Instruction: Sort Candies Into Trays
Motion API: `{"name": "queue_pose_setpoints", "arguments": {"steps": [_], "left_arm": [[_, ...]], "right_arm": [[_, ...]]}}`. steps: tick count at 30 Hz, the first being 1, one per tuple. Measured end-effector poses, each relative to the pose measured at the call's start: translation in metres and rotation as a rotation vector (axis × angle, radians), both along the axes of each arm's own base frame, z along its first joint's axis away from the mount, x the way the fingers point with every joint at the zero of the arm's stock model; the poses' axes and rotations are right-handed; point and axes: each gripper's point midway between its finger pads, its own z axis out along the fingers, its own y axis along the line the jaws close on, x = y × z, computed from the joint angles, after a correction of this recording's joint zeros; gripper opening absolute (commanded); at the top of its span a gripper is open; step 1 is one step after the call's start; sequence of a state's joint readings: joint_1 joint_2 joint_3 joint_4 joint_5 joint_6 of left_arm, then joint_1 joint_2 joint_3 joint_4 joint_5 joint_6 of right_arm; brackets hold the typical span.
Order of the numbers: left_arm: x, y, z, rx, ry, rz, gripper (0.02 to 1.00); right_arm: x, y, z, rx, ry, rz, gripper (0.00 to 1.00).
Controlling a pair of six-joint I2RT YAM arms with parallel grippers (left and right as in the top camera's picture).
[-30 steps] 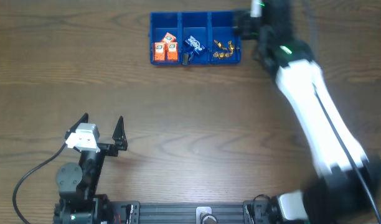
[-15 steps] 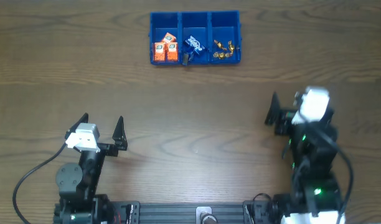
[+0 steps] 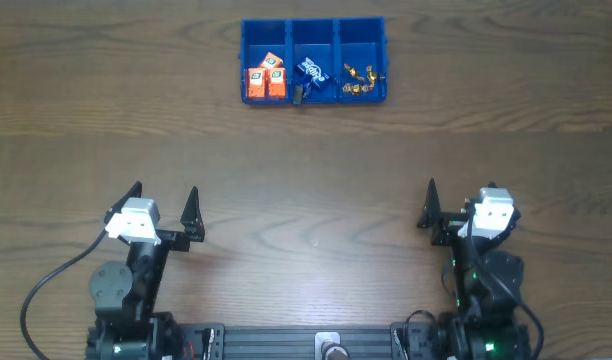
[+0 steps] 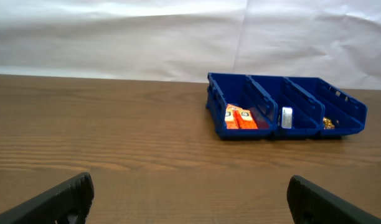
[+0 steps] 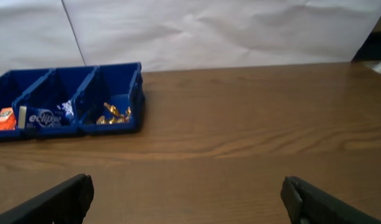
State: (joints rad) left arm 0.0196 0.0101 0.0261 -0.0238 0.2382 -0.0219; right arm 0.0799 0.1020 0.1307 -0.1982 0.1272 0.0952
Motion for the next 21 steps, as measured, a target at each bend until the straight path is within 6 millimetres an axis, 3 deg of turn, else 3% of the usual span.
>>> {"name": "queue_pose_setpoints", "arguments": {"steps": [7, 13, 21], "left_arm": [[0.000, 0.000, 0.000, 0.000, 0.000, 0.000, 0.998], [0.000, 0.000, 0.000, 0.000, 0.000, 0.000, 0.998], [0.000, 0.000, 0.000, 0.000, 0.000, 0.000, 0.998]], "right_arm": [[-0.002, 0.000, -0.012, 0.002, -0.026, 0.001, 0.996], [0.002, 0.002, 0.003, 0.009, -0.112, 0.005, 0.998], [0.003, 0.002, -0.005, 0.009, -0.103, 0.008, 0.998]]}}
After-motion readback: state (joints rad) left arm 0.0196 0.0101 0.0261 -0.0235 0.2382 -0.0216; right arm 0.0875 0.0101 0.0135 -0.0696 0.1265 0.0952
